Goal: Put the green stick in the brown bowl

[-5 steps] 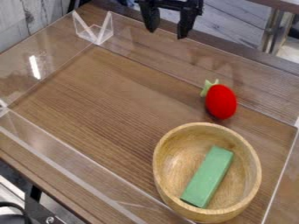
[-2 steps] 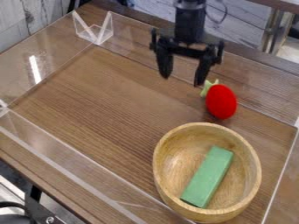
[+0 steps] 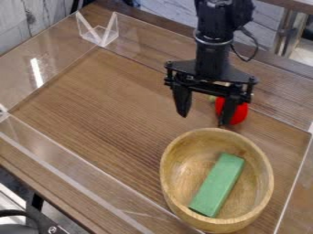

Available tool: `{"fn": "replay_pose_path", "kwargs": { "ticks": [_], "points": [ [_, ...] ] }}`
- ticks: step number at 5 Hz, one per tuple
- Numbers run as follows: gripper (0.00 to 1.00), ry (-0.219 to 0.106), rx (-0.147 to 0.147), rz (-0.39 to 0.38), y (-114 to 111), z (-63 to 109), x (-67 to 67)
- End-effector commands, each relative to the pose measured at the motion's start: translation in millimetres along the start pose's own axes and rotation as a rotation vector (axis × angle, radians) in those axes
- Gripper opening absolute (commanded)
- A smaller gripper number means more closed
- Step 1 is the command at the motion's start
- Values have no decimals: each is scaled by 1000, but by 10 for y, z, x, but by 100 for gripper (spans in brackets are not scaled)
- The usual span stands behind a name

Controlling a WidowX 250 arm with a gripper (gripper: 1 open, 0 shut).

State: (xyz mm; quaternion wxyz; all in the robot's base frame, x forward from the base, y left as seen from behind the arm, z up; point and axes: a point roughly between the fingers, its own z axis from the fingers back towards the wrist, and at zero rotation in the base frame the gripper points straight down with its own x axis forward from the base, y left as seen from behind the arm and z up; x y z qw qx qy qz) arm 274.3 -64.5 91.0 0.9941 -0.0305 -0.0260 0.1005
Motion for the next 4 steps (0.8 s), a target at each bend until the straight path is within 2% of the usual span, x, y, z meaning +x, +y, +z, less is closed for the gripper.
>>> {"fn": "replay_pose_path", "kwargs": {
  "ticks": [1,2,3,4],
  "points": [
    [100,-52,-27,14,-106,136,-130],
    [100,-56,-37,13,-87,143,-327],
    [100,-53,-41,10,-41,122,-465],
    [100,-56,-48,17,-100,138,-517]
  ]
}}
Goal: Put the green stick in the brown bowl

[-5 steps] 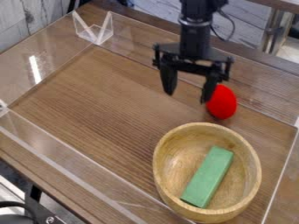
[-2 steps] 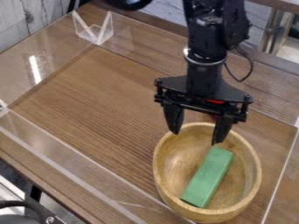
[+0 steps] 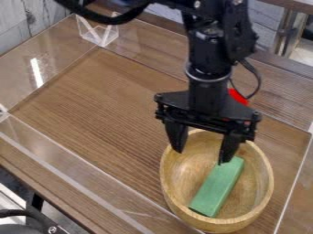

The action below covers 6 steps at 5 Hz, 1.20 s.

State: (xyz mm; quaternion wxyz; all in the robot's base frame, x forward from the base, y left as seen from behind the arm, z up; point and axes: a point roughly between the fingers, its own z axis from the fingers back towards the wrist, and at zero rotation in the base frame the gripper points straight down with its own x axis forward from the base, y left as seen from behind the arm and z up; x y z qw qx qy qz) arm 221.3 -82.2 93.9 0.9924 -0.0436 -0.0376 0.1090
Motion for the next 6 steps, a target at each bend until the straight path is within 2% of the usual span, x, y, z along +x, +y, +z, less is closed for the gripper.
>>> {"fn": "replay_pose_path", "kwargs": {
  "ticks": [1,3,5,6],
  "points": [
    [100,-40,-28,3,-93,99,-12],
    [100,-36,-51,-62,-267,148,-29],
    [100,-34,-56,-2,-208,61,-127],
    [0,-25,-60,-10,-295,37,-66]
  ]
}}
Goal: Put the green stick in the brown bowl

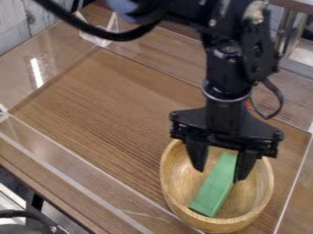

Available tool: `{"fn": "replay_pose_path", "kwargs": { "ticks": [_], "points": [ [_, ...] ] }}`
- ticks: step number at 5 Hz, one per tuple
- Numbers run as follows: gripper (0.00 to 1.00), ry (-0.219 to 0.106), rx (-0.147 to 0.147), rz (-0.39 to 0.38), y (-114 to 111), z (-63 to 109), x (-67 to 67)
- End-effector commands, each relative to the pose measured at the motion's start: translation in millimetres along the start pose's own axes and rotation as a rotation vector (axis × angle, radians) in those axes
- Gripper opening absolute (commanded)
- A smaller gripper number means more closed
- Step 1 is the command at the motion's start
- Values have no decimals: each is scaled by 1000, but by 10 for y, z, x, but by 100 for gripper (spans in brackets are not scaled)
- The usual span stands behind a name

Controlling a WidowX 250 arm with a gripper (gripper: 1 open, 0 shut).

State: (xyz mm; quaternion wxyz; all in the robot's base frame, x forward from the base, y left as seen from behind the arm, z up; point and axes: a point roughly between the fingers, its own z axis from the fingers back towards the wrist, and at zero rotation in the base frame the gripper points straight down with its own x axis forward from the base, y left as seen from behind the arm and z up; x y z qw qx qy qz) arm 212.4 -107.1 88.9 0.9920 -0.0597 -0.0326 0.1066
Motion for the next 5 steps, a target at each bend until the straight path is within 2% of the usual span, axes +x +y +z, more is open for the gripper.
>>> {"fn": "replay_pose_path", "kwargs": {
  "ticks": [1,2,3,5],
  "points": [
    [100,-33,-36,-21,-164,75,139],
    [100,-24,-36,12,-244,-20,193],
    [100,-11,-34,10,-285,-132,245],
    [100,6,-41,-94,-224,-190,21]
  ]
}}
